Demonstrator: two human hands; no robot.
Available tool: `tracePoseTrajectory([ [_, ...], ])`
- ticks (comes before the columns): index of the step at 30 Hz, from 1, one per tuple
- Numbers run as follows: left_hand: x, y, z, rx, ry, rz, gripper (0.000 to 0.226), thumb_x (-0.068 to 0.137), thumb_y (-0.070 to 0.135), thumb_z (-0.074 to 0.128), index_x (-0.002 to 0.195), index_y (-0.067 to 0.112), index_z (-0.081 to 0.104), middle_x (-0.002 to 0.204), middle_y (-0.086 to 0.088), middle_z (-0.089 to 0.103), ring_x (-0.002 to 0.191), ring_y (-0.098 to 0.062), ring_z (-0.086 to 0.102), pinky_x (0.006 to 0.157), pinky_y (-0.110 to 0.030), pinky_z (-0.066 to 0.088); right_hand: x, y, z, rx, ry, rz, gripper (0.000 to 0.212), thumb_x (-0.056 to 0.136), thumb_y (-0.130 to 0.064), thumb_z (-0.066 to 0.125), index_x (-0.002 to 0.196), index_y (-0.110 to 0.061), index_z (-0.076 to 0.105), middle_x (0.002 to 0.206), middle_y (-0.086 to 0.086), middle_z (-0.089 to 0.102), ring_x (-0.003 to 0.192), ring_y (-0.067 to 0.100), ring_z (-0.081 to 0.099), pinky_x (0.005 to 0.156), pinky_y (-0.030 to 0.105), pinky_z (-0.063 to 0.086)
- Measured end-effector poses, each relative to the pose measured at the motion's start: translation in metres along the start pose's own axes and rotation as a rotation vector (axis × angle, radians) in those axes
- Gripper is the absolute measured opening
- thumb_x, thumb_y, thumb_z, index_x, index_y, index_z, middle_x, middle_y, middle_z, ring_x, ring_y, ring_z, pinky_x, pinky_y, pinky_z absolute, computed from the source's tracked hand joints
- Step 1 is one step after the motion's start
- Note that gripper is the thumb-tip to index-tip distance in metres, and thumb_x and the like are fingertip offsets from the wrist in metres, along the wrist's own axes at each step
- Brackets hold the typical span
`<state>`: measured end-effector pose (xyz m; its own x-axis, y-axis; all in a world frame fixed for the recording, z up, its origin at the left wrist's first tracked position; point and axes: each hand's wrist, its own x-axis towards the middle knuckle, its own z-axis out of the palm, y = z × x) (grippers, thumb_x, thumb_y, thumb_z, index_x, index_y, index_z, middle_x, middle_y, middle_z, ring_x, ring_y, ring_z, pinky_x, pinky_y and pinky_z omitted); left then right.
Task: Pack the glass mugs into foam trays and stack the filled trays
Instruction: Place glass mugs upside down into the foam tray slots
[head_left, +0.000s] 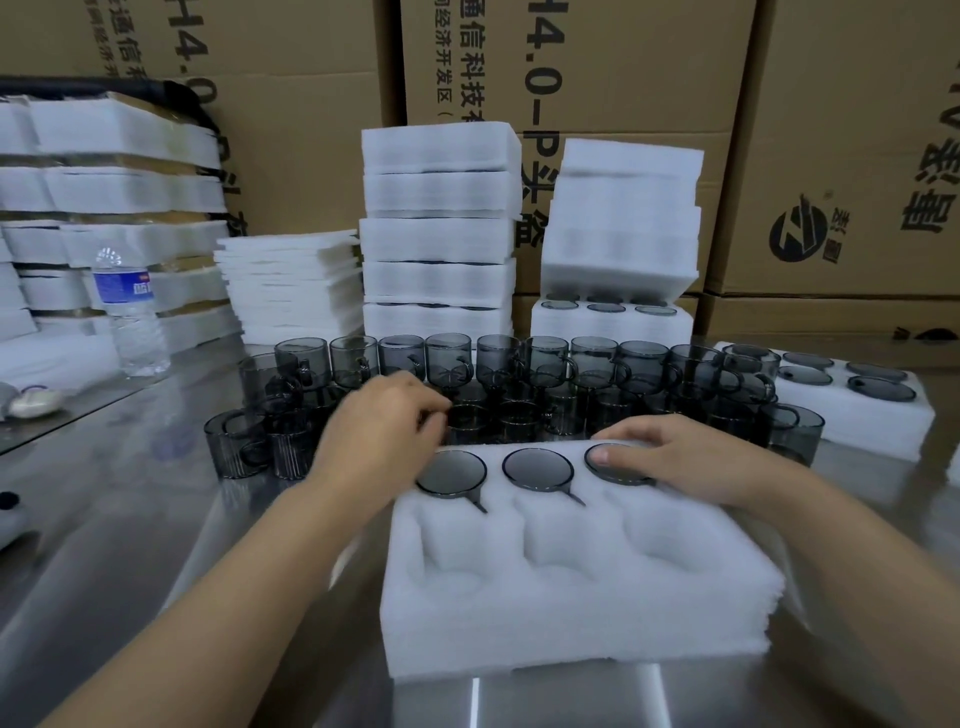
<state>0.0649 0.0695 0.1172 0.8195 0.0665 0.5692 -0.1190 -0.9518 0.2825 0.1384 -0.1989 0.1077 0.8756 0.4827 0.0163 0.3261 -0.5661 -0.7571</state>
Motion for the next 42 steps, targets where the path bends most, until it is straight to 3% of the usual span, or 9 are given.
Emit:
tracePoseTrajectory([
  [3,0.005,-0.028,-0.007,0.27,-0.073,-0.194,0.033,0.088,0.018,0.056,0.12,0.021,0.066,0.123,-0.003,0.061,0.115,-0.028,0.052,0.092,-0.038,0.046,0.003,0.004,0.001,0.002,0.012,0.001,0.023,0.075,-0.057,0.068,0.09,-0.041,0.07,0.093,-0.015,0.073,0.094,0.012,0.068,0.095,0.041,0.051],
  [6,0.005,-0.038,-0.009,0.303,-0.181,-0.344,0.028,0.084,0.025,0.062,0.11,0.017,0.068,0.113,-0.004,0.067,0.104,-0.029,0.06,0.08,-0.033,0.05,0.002,0.003,0.001,0.02,0.015,0.003,0.021,0.077,-0.053,0.069,0.09,-0.038,0.071,0.092,-0.016,0.073,0.089,0.006,0.068,0.085,0.03,0.053],
  [9,0.005,-0.041,-0.007,0.314,-0.212,-0.359,0.033,0.084,0.026,0.063,0.117,0.024,0.064,0.116,-0.003,0.065,0.104,-0.03,0.061,0.08,-0.034,0.049,0.0,0.0,0.001,0.02,0.025,0.002,0.024,0.075,-0.054,0.068,0.089,-0.036,0.071,0.087,-0.017,0.072,0.083,0.002,0.068,0.07,0.018,0.048],
  [13,0.006,-0.042,-0.005,0.336,-0.208,-0.353,0.038,0.086,0.02,0.061,0.123,0.028,0.061,0.122,-0.002,0.063,0.108,-0.029,0.06,0.082,-0.035,0.049,-0.001,0.0,0.002,0.027,0.043,0.021,0.019,0.079,-0.048,0.069,0.089,-0.033,0.071,0.089,-0.011,0.073,0.093,0.021,0.068,0.084,0.035,0.052],
  [23,0.004,-0.034,-0.007,0.422,-0.179,-0.334,0.018,0.081,0.014,0.059,0.096,0.019,0.067,0.085,-0.001,0.064,0.077,-0.028,0.059,0.059,-0.028,0.039,-0.005,-0.003,0.002,0.018,0.04,0.038,0.022,0.079,-0.049,0.07,0.09,-0.031,0.071,0.091,-0.007,0.073,0.098,0.027,0.066,0.091,0.041,0.051],
  [26,0.004,-0.019,-0.014,0.435,-0.103,-0.294,0.015,0.077,0.014,0.058,0.087,0.018,0.067,0.071,0.001,0.058,0.068,-0.028,0.056,0.049,-0.023,0.029,-0.005,-0.004,0.002,0.02,0.033,0.038,0.022,0.077,-0.051,0.07,0.089,-0.032,0.071,0.09,-0.009,0.073,0.097,0.024,0.066,0.09,0.04,0.051],
  [33,-0.002,0.009,-0.02,0.244,0.272,-0.066,0.018,0.087,0.024,0.059,0.102,0.023,0.069,0.095,0.001,0.071,0.092,-0.029,0.063,0.061,-0.029,0.036,-0.005,-0.006,0.001,-0.078,0.05,0.056,0.02,0.081,-0.053,0.064,0.09,-0.035,0.068,0.091,-0.008,0.072,0.093,0.02,0.067,0.087,0.035,0.051],
  [38,-0.008,0.019,-0.013,0.105,0.441,0.198,0.012,0.078,0.014,0.073,0.09,0.018,0.073,0.079,0.004,0.07,0.077,-0.024,0.066,0.06,-0.026,0.044,-0.015,-0.033,0.005,-0.482,0.323,-0.116,0.02,0.091,-0.048,0.052,0.096,-0.032,0.065,0.097,-0.014,0.058,0.087,0.004,0.056,0.074,0.024,0.044],
  [42,-0.01,0.022,-0.005,0.104,0.486,0.338,0.011,0.077,0.014,0.07,0.087,0.013,0.072,0.077,0.001,0.07,0.068,-0.024,0.064,0.058,-0.027,0.046,-0.024,-0.067,0.031,-0.115,0.392,-0.288,0.033,0.084,-0.05,0.056,0.114,-0.036,0.06,0.106,-0.021,0.057,0.089,-0.009,0.057,0.07,0.011,0.043],
])
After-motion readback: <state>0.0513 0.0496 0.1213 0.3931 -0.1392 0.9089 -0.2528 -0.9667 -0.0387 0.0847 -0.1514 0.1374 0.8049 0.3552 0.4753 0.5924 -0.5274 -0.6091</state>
